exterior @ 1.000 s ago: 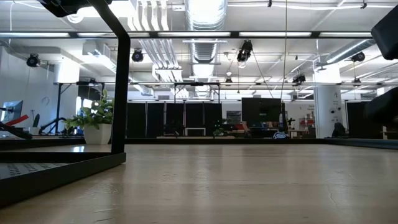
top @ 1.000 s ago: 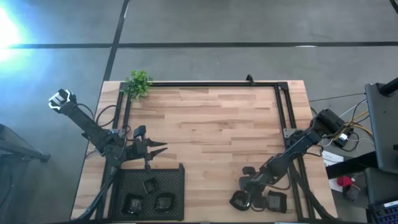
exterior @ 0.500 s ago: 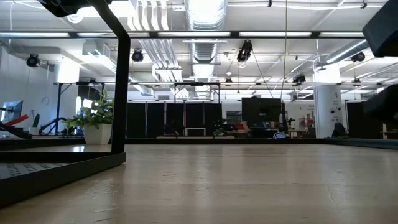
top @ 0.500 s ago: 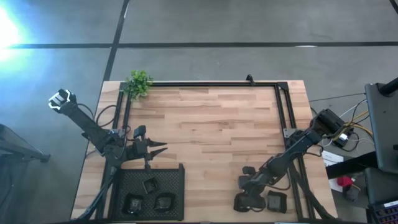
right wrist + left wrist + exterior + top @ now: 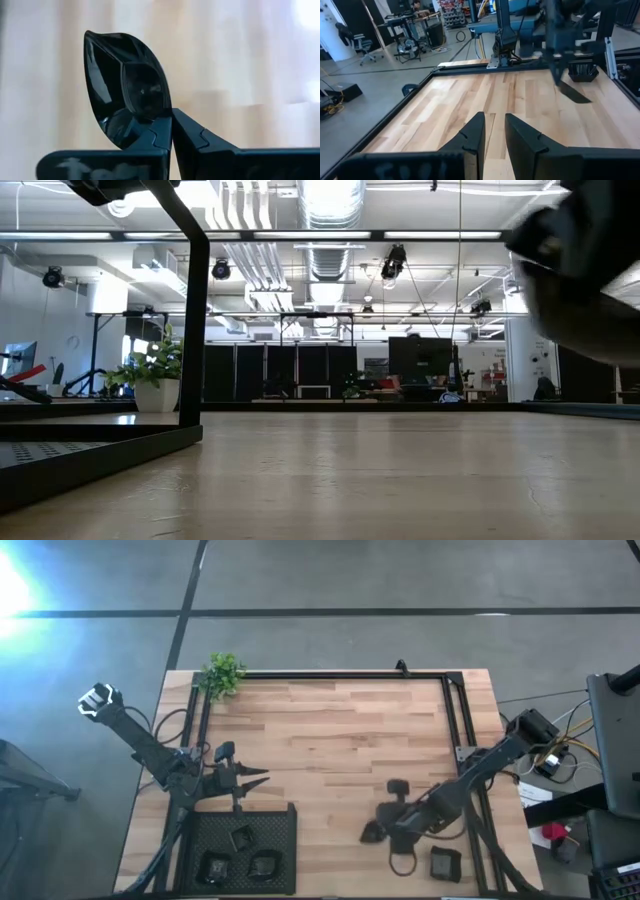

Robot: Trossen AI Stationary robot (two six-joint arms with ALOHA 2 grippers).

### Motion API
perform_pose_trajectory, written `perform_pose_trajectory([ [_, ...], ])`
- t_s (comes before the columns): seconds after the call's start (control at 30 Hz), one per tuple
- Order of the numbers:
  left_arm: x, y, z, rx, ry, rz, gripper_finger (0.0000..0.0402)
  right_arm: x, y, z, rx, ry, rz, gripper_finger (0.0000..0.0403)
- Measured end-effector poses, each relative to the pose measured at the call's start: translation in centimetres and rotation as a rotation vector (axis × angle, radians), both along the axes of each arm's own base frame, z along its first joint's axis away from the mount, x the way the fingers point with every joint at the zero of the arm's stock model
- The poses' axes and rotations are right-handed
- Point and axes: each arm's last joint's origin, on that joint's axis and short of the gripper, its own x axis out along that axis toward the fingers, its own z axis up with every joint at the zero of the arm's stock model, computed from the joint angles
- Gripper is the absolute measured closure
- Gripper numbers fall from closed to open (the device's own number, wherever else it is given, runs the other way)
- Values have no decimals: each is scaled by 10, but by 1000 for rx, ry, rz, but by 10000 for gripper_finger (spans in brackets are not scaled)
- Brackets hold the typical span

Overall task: Pick & Place Mini shaped plates
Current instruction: Stack the leaf shaped plate on top of the leaf shaped plate on the shelf

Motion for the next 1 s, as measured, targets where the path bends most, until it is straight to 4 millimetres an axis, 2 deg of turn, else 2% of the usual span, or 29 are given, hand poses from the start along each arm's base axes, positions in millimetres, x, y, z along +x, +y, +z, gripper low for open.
perform_pose_trajectory([
  [0.27, 1, 0, 3, 54, -7, -7, 333, 32, -31, 58, -262, -111, -38, 395],
  [0.47, 3, 3, 7, 99, -3, 3, 333, 58, -67, 88, -385, -206, -92, 395],
  [0.77, 14, 16, 7, 127, 16, 90, 333, 88, -119, 106, -463, -343, -177, 395],
  [1.0, 29, 29, 16, 162, 29, 180, 333, 99, -138, 115, -506, -432, -188, 395],
])
